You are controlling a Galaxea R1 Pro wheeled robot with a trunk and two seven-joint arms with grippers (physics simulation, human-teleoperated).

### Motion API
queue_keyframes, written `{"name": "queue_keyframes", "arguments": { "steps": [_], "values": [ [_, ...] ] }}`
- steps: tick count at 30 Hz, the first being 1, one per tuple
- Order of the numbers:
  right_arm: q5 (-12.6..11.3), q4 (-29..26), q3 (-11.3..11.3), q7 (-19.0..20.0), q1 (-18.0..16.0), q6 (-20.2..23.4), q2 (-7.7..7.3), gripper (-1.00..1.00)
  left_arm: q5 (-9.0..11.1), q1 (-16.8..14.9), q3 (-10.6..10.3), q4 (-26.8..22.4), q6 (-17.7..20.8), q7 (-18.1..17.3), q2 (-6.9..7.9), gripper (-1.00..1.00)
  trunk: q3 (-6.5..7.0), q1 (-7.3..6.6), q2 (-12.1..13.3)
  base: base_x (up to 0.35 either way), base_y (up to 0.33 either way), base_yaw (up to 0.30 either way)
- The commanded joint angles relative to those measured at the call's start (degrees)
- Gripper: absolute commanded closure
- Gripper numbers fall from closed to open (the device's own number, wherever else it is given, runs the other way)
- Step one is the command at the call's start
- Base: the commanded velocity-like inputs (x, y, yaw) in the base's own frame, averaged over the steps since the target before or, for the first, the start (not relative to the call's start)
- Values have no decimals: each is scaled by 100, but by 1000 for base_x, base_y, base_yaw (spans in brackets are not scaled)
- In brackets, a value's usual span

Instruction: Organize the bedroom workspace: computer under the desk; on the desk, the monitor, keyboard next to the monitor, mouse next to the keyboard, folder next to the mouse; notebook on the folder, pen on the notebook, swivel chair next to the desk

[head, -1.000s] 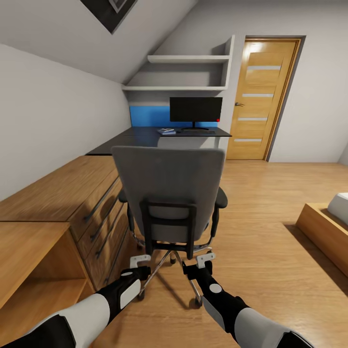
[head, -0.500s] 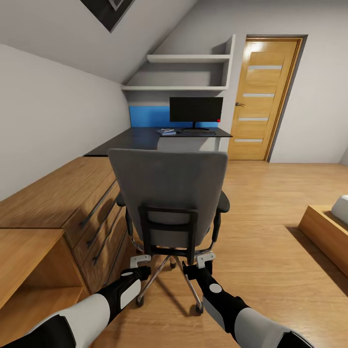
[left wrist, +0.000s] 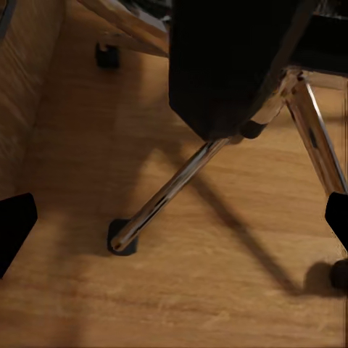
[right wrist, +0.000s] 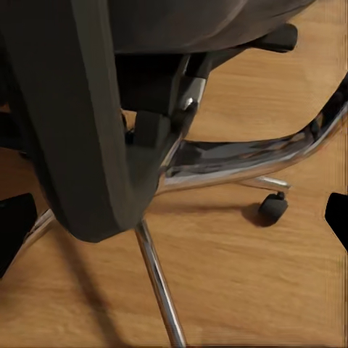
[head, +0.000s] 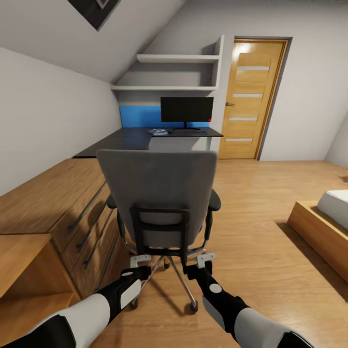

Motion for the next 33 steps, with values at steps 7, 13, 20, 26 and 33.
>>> {"name": "queue_keyframes", "arguments": {
  "steps": [7,13,20,26,33],
  "values": [
    [-44,10,30,-40,-7,-23,5,-100,30,-1,-47,-18,11,40,6,-100,-5,-1,-2,26,0,-206],
    [-44,6,30,-40,-7,-23,7,-100,30,-4,-41,-19,-70,44,12,-100,-5,-1,-2,112,0,-125],
    [-39,6,30,-40,-7,-23,8,-100,30,-3,-39,-19,-98,47,13,-100,-5,-1,-2,16,0,-16],
    [-36,6,30,-40,-7,-23,8,-100,30,-5,-41,-19,-100,47,13,-100,-5,-1,-2,-161,0,-1],
    [-36,6,36,-40,-7,-23,15,-100,30,-4,-46,-19,-100,47,7,-100,-5,-1,-2,-117,0,0]
  ]
}}
